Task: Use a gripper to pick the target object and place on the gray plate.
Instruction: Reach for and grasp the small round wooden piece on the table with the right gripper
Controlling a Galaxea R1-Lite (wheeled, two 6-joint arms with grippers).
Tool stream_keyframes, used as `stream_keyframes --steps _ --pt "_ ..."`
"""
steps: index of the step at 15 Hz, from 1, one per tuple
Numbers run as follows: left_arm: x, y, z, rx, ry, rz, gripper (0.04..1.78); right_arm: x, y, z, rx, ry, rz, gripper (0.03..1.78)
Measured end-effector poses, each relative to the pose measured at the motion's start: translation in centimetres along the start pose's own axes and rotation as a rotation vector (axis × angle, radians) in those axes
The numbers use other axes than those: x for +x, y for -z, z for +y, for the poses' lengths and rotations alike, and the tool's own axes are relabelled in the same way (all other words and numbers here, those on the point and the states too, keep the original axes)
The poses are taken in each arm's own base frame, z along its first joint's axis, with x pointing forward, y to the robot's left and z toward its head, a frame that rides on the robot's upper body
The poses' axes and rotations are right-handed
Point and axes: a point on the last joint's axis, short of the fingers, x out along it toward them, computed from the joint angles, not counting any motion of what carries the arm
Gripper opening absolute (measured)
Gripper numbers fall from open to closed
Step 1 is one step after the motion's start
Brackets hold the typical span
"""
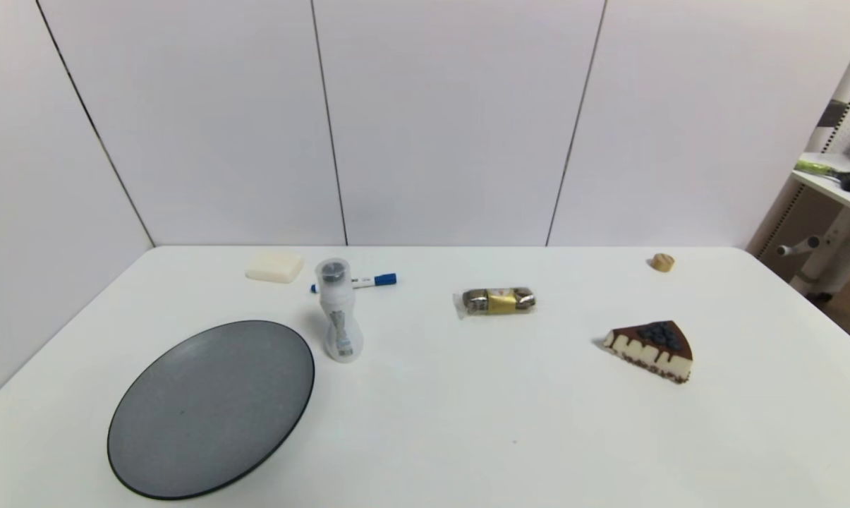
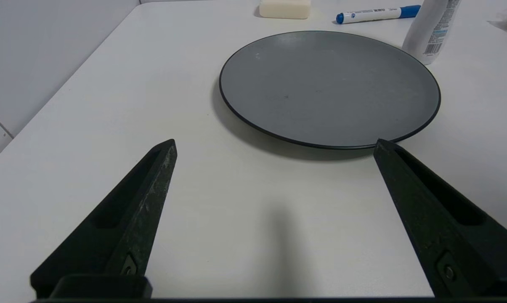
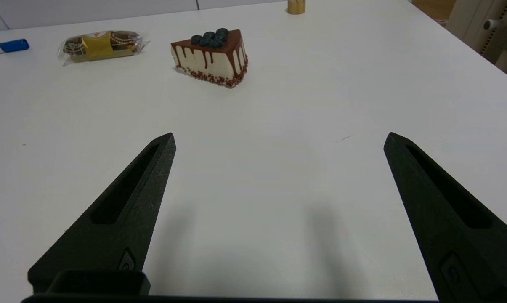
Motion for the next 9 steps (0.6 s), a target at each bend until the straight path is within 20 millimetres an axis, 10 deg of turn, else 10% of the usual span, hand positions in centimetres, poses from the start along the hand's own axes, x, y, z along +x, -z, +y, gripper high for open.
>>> stream_keyframes --steps 9 --pt "0.00 0.00 0.00 0.000 0.000 0.000 1.69 0.41 -0.33 0.05 -0.017 0.005 0.083 1.71"
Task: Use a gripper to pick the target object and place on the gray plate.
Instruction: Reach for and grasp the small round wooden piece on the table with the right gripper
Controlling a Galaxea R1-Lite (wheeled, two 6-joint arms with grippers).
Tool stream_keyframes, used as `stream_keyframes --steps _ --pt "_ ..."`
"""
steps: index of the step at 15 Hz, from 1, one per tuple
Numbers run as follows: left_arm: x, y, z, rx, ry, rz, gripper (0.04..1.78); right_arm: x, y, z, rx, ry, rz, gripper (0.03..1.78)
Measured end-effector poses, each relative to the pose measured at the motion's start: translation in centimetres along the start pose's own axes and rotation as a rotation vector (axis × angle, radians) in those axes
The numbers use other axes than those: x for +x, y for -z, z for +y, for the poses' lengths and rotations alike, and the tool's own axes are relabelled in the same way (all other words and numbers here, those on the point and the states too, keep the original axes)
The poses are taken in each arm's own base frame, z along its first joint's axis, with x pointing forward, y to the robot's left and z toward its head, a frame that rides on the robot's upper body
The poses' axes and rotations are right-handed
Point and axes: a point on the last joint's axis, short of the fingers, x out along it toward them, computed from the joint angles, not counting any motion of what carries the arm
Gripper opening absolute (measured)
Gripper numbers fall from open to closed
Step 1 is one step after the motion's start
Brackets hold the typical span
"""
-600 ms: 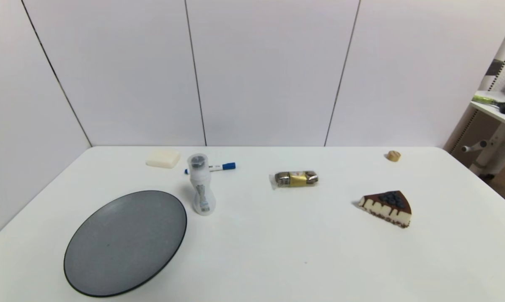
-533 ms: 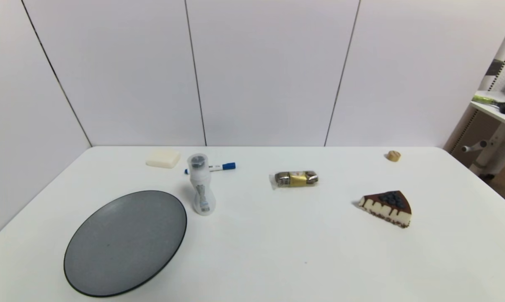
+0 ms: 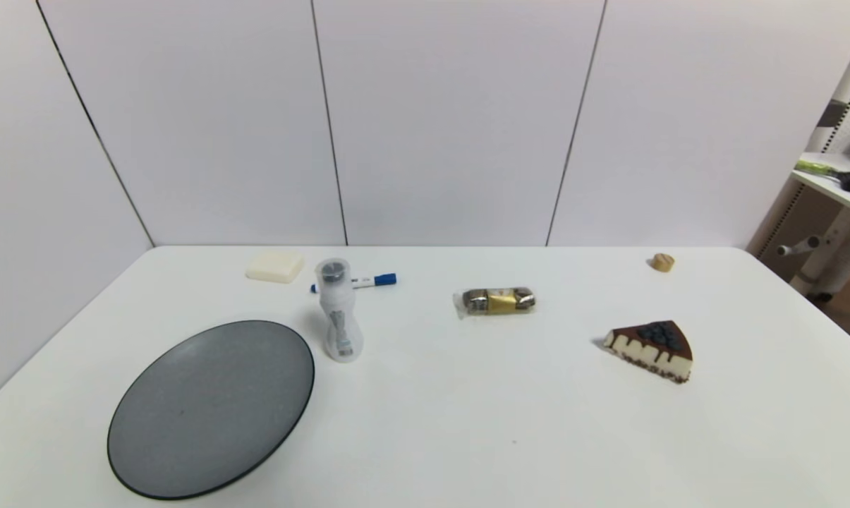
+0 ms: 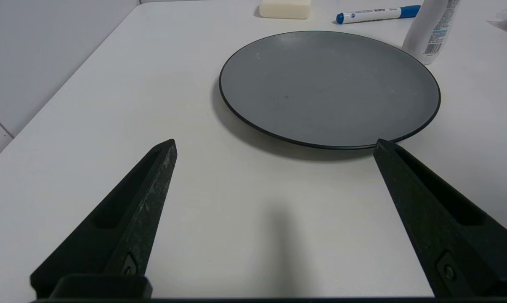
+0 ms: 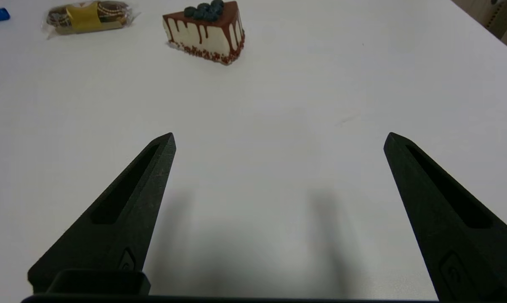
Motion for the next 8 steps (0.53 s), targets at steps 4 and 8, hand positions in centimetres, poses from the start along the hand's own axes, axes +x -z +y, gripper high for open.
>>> stream_keyframes --steps 4,8 --pt "0.0 0.0 0.0 0.000 0.000 0.000 1.69 0.0 -4.6 0.3 -0.005 0.007 0.098 1.71" --pt "0.0 0.0 0.0 0.000 0.000 0.000 1.69 2.0 -10.2 0.7 -0.012 0.019 0.233 1.71"
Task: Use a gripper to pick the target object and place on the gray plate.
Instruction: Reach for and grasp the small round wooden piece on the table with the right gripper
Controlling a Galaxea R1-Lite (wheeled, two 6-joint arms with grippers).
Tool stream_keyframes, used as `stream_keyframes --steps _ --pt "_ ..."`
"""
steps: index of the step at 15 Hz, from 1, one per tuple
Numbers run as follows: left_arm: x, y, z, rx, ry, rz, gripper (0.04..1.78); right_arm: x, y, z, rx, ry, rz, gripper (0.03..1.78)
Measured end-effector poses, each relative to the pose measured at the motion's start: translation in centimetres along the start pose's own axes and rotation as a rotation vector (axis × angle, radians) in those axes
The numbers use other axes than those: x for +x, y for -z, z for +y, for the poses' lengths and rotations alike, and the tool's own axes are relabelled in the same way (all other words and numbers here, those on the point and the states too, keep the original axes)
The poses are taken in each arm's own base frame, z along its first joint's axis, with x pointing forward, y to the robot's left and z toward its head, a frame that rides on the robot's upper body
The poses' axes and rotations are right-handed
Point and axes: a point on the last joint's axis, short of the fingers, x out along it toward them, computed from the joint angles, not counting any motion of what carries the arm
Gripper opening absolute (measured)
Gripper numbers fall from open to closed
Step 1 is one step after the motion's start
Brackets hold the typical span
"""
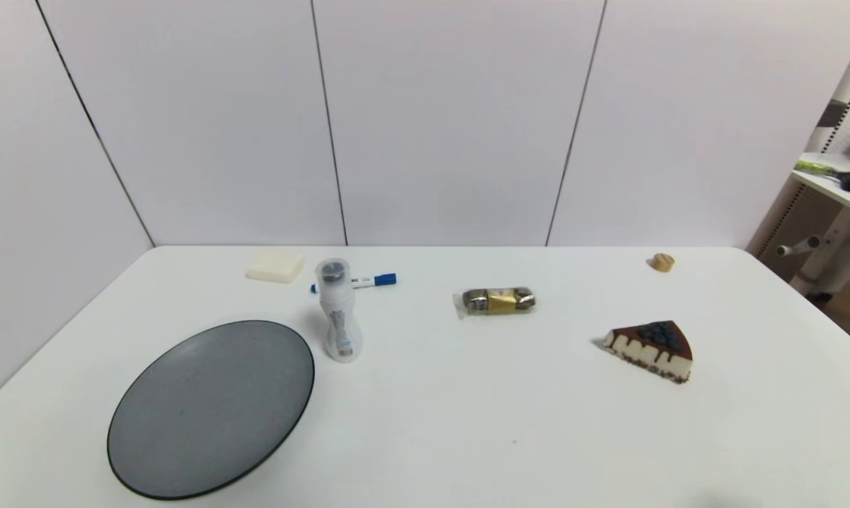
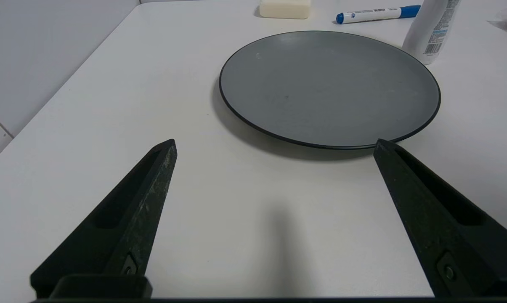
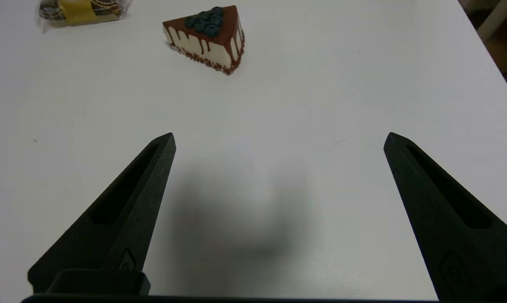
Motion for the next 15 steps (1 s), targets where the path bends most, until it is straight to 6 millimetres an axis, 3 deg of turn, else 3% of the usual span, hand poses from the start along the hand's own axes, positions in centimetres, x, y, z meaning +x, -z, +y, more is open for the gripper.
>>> stream_keyframes --steps 7,11,15 --pt "0.0 0.0 0.0 0.000 0.000 0.000 1.69 7.1 -9.9 0.9 0.017 -0.076 0.162 1.71" --pt "0.0 0.0 0.0 0.000 0.000 0.000 1.69 12.3 -13.8 0.7 0.035 -0.126 0.224 1.71" --pt "0.0 0.0 0.0 0.000 0.000 0.000 1.69 18.9 -16.8 -0.1 0.047 -0.116 0.268 1.71"
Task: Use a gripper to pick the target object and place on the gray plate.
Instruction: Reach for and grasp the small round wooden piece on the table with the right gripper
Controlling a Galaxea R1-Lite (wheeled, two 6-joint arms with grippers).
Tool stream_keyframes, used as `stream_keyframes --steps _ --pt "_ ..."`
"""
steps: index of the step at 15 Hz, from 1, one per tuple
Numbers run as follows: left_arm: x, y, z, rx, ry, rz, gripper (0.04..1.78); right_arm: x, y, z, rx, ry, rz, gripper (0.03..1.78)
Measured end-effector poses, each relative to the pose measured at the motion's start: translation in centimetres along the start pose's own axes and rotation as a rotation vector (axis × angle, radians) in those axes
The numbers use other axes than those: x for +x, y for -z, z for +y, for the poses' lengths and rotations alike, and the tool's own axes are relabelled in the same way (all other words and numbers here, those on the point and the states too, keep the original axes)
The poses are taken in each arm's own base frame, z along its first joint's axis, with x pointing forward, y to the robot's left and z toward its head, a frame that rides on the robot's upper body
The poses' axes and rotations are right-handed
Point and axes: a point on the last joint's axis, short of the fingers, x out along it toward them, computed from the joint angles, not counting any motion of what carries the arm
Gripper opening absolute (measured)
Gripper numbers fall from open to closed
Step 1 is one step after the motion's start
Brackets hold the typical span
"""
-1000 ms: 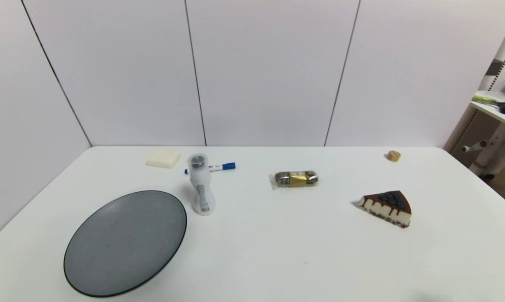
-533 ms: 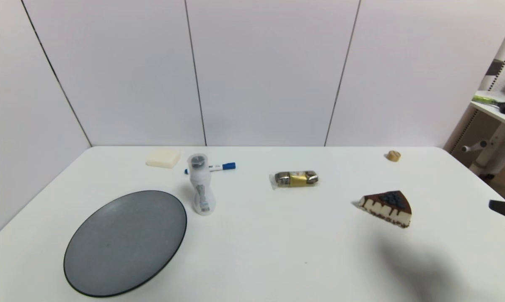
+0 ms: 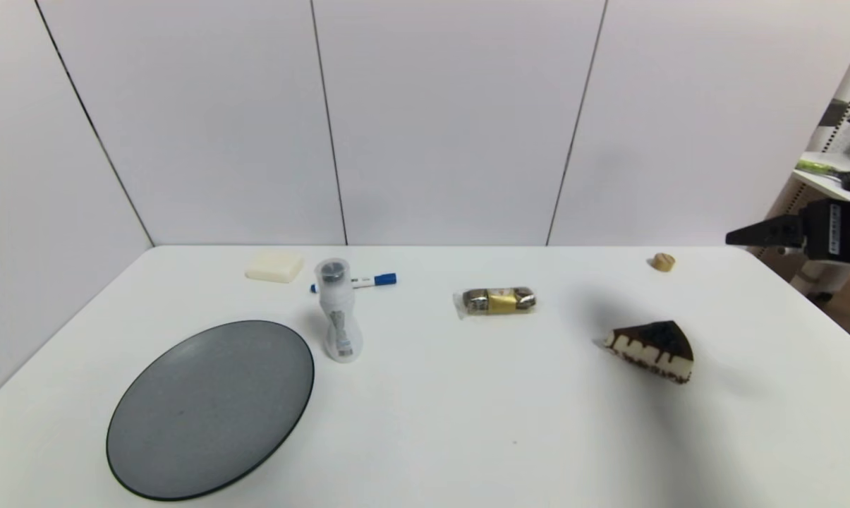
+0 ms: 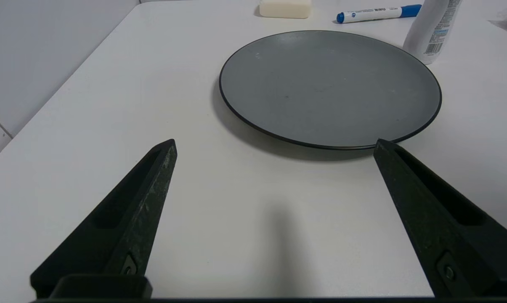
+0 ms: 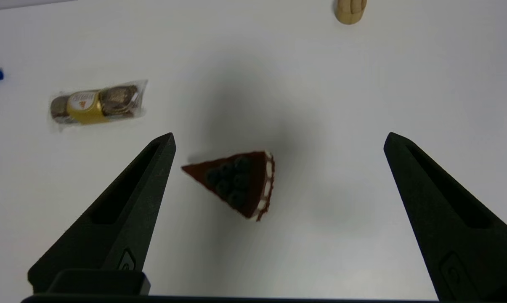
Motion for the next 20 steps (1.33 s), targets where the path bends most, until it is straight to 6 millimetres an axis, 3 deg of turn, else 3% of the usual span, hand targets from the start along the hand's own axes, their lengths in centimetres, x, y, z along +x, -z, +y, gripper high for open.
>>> stream_keyframes --steps 4,10,16,20 --pt "0.0 0.0 0.0 0.000 0.000 0.000 1.69 6.7 -1.8 -1.6 0.008 0.018 0.084 1.71" --pt "0.0 0.0 0.0 0.000 0.000 0.000 1.69 14.3 -2.8 -3.2 0.011 0.076 0.145 1.71" --pt "0.0 0.0 0.0 0.000 0.000 0.000 1.69 19.3 -2.3 -4.2 -0.041 0.293 0.180 1.71" --pt "0.0 0.0 0.0 0.000 0.000 0.000 1.69 21.2 -2.3 -3.9 -0.049 0.304 0.179 1.71"
